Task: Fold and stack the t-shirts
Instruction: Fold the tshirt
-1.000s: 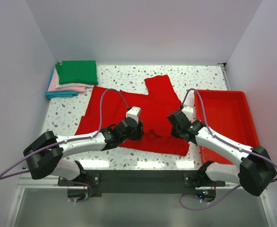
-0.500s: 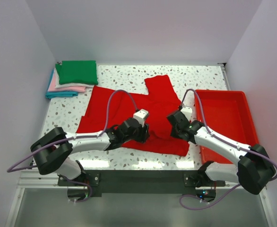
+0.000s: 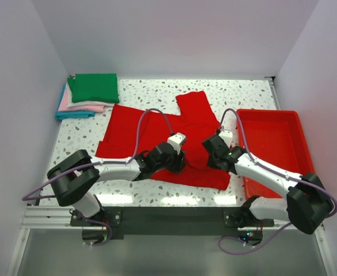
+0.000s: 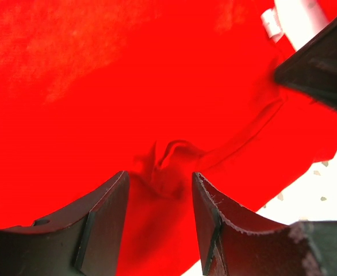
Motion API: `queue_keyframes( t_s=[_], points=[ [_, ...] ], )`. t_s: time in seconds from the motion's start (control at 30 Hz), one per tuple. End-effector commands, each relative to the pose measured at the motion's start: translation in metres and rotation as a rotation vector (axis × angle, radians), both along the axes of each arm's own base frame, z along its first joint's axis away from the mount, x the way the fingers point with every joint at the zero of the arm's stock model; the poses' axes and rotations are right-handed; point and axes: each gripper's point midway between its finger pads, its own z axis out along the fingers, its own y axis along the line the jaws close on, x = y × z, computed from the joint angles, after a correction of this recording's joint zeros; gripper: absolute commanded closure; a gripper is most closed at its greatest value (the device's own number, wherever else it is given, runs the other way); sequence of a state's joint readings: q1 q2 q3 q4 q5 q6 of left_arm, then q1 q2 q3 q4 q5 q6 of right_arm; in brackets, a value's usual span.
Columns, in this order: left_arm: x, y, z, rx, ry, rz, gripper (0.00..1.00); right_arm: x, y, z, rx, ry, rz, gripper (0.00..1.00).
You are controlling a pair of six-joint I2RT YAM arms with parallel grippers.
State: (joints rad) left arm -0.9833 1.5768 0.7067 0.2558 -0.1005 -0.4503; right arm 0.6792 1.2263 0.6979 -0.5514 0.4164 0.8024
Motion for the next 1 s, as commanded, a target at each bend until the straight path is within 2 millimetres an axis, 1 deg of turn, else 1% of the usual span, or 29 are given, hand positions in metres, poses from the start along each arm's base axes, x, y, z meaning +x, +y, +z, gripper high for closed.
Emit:
queue_keyframes(
  t_s=[0.0,0.27,0.37,0.4,0.47,0.5,0.53,0.57,0.6,0.63,0.67,0.7,0.73,0.77,0.8,0.87,0.97],
  points=[
    [0.012,-0.025,0.029,-0.087,-0.076,-0.035,0.48,0.004,-0.001,-0.005,-0.014,-0.013,-0.001,0.75],
    [0.016,-0.028,0.026,-0.087,-0.079,-0.029,0.49,0.007,0.004,-0.02,-0.013,0.008,0.006,0.75],
    [0.017,-0.029,0.028,-0.092,-0.083,-0.024,0.53,0.008,0.006,-0.024,-0.011,0.013,0.004,0.76],
    [0.017,-0.029,0.029,-0.093,-0.085,-0.023,0.57,0.008,0.005,-0.025,-0.011,0.016,0.0,0.76],
    [0.019,-0.028,0.031,-0.093,-0.092,-0.014,0.62,0.008,0.005,-0.024,-0.008,0.012,-0.003,0.77],
    [0.021,-0.028,0.032,-0.094,-0.096,-0.005,0.67,0.009,0.005,-0.021,-0.005,0.005,-0.006,0.79],
    [0.022,-0.027,0.034,-0.096,-0.101,-0.003,0.69,0.009,0.004,-0.019,-0.003,0.0,-0.008,0.79],
    [0.022,-0.027,0.034,-0.095,-0.104,0.0,0.72,0.009,0.004,-0.017,0.0,-0.006,-0.009,0.82],
    [0.023,-0.027,0.037,-0.098,-0.111,0.003,0.77,0.01,0.004,-0.014,0.004,-0.012,-0.01,0.84],
    [0.025,-0.027,0.039,-0.1,-0.119,0.011,0.79,0.009,0.003,-0.012,0.0,-0.014,-0.01,0.85],
    [0.027,-0.027,0.041,-0.101,-0.124,0.014,0.81,0.011,0.004,-0.006,0.01,-0.029,-0.011,0.85],
    [0.028,-0.028,0.044,-0.104,-0.133,0.014,0.84,0.012,0.004,-0.003,0.01,-0.032,-0.01,0.86],
    [0.03,-0.029,0.045,-0.104,-0.138,0.019,0.85,0.011,0.003,-0.001,0.007,-0.032,-0.01,0.85],
    [0.031,-0.03,0.048,-0.106,-0.145,0.02,0.86,0.012,0.003,0.006,0.017,-0.047,-0.01,0.85],
    [0.035,-0.031,0.053,-0.108,-0.161,0.022,0.87,0.013,0.003,0.008,0.019,-0.053,-0.009,0.84],
    [0.041,-0.03,0.057,-0.097,-0.183,0.044,0.88,0.013,0.003,0.016,0.025,-0.069,-0.006,0.83],
    [0.052,-0.03,0.068,-0.088,-0.229,0.066,0.89,0.015,0.0,0.025,0.025,-0.089,-0.008,0.76]
  ],
)
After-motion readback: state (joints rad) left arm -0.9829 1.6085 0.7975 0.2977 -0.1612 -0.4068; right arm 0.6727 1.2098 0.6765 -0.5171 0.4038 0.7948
